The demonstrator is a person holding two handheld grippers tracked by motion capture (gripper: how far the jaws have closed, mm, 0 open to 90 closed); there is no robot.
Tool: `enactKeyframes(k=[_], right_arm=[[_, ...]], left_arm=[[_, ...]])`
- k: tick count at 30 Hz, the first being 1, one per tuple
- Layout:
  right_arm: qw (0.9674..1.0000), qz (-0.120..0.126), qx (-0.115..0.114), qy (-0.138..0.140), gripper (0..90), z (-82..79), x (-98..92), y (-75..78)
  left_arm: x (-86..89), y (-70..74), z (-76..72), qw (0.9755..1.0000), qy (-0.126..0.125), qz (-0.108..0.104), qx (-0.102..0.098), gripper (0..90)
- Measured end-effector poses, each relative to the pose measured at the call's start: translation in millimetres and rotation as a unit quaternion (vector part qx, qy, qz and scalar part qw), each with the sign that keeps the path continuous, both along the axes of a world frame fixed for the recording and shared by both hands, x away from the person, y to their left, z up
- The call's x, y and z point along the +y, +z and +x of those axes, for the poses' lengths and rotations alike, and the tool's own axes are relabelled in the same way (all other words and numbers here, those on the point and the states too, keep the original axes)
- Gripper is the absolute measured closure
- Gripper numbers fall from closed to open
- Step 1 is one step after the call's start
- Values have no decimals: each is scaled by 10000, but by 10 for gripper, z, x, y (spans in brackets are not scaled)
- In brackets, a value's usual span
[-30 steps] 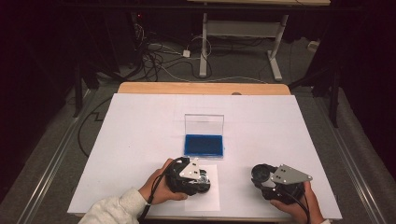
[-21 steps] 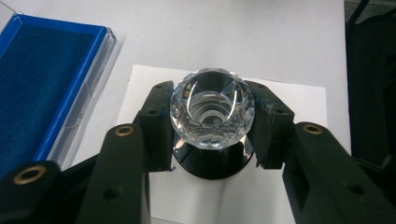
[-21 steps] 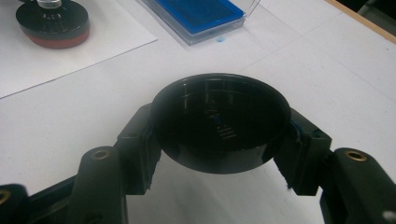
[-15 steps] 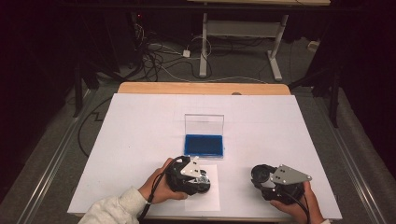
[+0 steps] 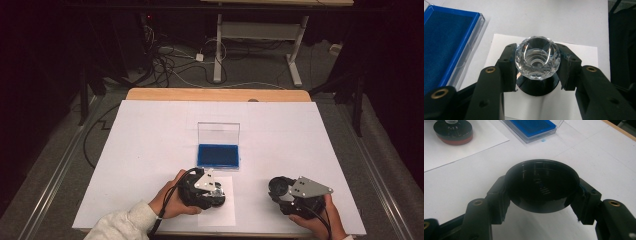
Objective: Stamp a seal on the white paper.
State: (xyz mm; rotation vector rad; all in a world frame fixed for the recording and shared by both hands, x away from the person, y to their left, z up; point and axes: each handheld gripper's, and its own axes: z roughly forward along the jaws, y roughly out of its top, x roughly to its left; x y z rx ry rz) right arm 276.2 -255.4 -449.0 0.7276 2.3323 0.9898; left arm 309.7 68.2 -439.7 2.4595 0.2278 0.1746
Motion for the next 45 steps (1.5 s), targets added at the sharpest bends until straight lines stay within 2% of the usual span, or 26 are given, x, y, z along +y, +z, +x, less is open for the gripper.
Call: enactKeyframes(k=[4,6,9,12,14,21,26,36,45], right_arm=[[10000,-25,26,4,386,11,9,-15],[10000,-18,39,-1,386,3,16,-12],[10000,-3,29,-8,386,6,10,-9],[10000,-2,34,-10,386,4,4,-11],[10000,0,20,-1,386,4,-1,-8],[10000,-14,24,-16,386,2,7,-6],[10000,-22,26,-12,387,2,9,-8],[10000,-13,4,-10,386,2,-3,-2],[10000,-13,-8,-18,387,-4,0,7]], left_arm=[[-33,12,-12,9999,-16,76,-70,546],[17,1,15,10000,-20,18,29,546],[12,0,-3,10000,-13,36,-30,546],[32,-11,14,10000,-9,-41,39,546],[21,-6,4,10000,-20,1,-8,546],[28,-14,12,10000,-9,-45,40,546],[42,-31,15,9999,2,-141,55,546],[32,-13,7,10000,-16,-45,17,546],[33,-4,5,10000,15,-53,20,546]])
